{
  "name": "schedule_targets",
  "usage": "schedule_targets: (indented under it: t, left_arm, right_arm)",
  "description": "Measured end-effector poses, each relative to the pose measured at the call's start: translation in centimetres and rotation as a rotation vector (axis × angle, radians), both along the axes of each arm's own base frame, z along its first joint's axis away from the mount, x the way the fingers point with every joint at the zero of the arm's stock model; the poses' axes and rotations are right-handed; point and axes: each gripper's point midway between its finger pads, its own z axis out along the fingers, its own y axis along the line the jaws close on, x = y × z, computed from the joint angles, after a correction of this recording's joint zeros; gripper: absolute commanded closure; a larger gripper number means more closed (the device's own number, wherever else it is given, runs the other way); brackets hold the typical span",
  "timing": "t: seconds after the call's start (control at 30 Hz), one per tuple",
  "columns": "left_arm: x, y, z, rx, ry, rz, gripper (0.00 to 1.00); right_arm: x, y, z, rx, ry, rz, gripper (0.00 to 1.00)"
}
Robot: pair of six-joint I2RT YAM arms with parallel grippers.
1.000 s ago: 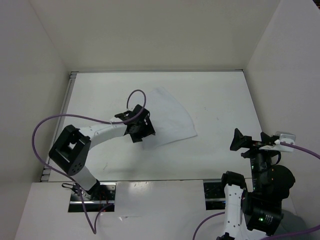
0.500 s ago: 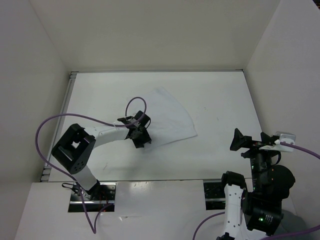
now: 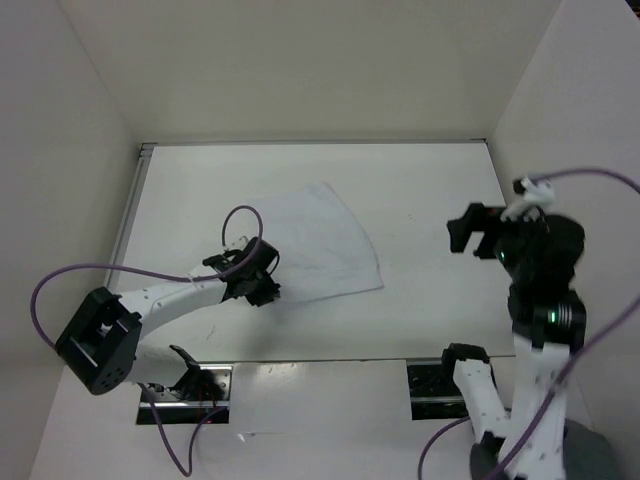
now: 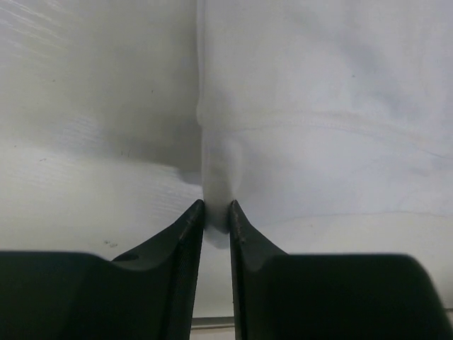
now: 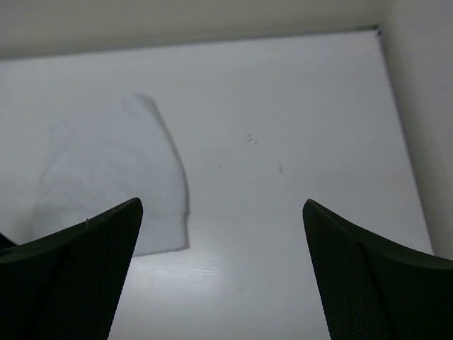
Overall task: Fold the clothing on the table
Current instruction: Flatten the skirt out
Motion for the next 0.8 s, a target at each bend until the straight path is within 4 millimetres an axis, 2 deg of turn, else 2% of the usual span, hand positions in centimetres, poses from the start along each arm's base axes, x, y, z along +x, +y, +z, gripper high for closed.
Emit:
schedule_targets:
  t: [0.1, 0.17, 0.23, 0.27, 0.37, 0.43, 0.5, 0.57, 0.6, 0.73, 0.8]
  left_arm:
    - [0.0, 0.3, 0.8, -0.013, -0.023, 0.01, 0.66]
    - [0.0, 0.5, 0.6, -0.013, -0.019, 0.014, 0.64]
    - [-0.1, 0.8, 0.4, -0.007, -0.01, 0.018, 0.62]
    - [0.0, 0.9, 0.3, -0.005, -0.007, 0.021, 0.6]
    - [0.3, 1.2, -0.5, 0.019, 0.011, 0.015, 0.59]
    - [0.7, 1.2, -0.9, 0.032, 0.026, 0.012, 0.58]
    - [1.4, 1.1, -1.2, 0.033, 0.033, 0.005, 0.58]
    - [2.1, 1.0, -1.4, 0.032, 0.039, -0.001, 0.58]
    - [2.4, 1.0, -1.5, 0.029, 0.042, 0.0, 0.58]
    - [3.0, 0.9, -1.6, 0.02, 0.049, -0.012, 0.58]
    - [3.3, 0.9, -1.5, 0.015, 0.047, -0.012, 0.58]
  right_arm:
    - [6.8, 2.2, -3.5, 0.028, 0.248, 0.173, 0.02]
    - [10.8, 4.4, -7.2, 0.027, 0.436, 0.27, 0.02]
    - [13.8, 6.4, -10.8, 0.026, 0.588, 0.357, 0.02]
    - [14.6, 7.4, -13.0, 0.039, 0.658, 0.406, 0.02]
    - [14.5, 8.3, -18.0, 0.083, 0.846, 0.464, 0.02]
    - [14.3, 8.6, -19.7, 0.101, 0.906, 0.481, 0.07]
    - [14.1, 9.1, -21.1, 0.121, 0.954, 0.506, 0.18]
    - [14.1, 9.6, -22.8, 0.135, 1.008, 0.532, 0.18]
    - [14.0, 10.1, -24.0, 0.142, 1.045, 0.543, 0.13]
    - [13.2, 11.9, -28.6, 0.138, 1.186, 0.587, 0.13]
    - [12.1, 12.9, -30.8, 0.116, 1.242, 0.606, 0.18]
